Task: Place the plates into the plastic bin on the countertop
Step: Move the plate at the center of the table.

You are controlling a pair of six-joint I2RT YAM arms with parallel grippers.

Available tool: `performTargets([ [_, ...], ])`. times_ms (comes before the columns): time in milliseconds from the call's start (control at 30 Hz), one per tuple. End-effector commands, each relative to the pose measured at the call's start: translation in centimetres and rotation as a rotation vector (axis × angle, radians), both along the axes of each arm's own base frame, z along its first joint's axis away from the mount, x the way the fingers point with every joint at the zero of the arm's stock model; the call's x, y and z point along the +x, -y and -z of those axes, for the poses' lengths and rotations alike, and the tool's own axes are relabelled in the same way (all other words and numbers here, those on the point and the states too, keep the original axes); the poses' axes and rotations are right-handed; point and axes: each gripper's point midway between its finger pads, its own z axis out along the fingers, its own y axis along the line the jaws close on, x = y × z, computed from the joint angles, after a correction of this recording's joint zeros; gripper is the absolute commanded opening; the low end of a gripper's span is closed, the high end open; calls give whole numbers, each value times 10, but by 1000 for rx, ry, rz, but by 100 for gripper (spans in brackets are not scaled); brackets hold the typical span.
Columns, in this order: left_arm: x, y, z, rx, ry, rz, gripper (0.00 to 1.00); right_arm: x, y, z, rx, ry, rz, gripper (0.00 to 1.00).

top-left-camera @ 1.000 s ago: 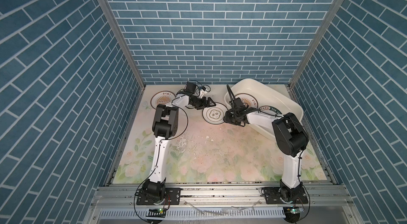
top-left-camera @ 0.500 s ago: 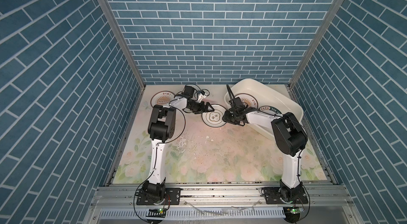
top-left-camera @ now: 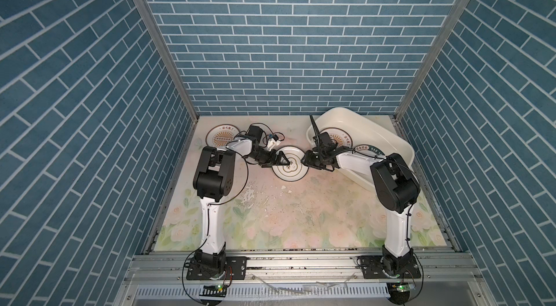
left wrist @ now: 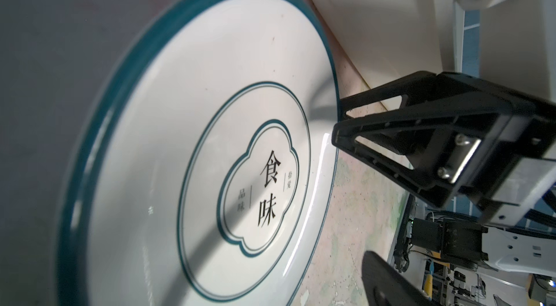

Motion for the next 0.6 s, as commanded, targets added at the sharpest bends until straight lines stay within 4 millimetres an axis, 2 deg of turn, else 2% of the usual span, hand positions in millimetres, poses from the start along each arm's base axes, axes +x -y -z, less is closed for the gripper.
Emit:
performTargets([
  [0,-17,2,-5,-10,-31,30,95,-13,-23,-9,57,-10,-78,45],
  [233,-26,-4,1,21,-68,9,94,-30,-31,-20,102,-33,-107,45],
  [567,-29,-15,8,81,-69,-3,95,-58,-29,-25,132,-89,-115,45],
])
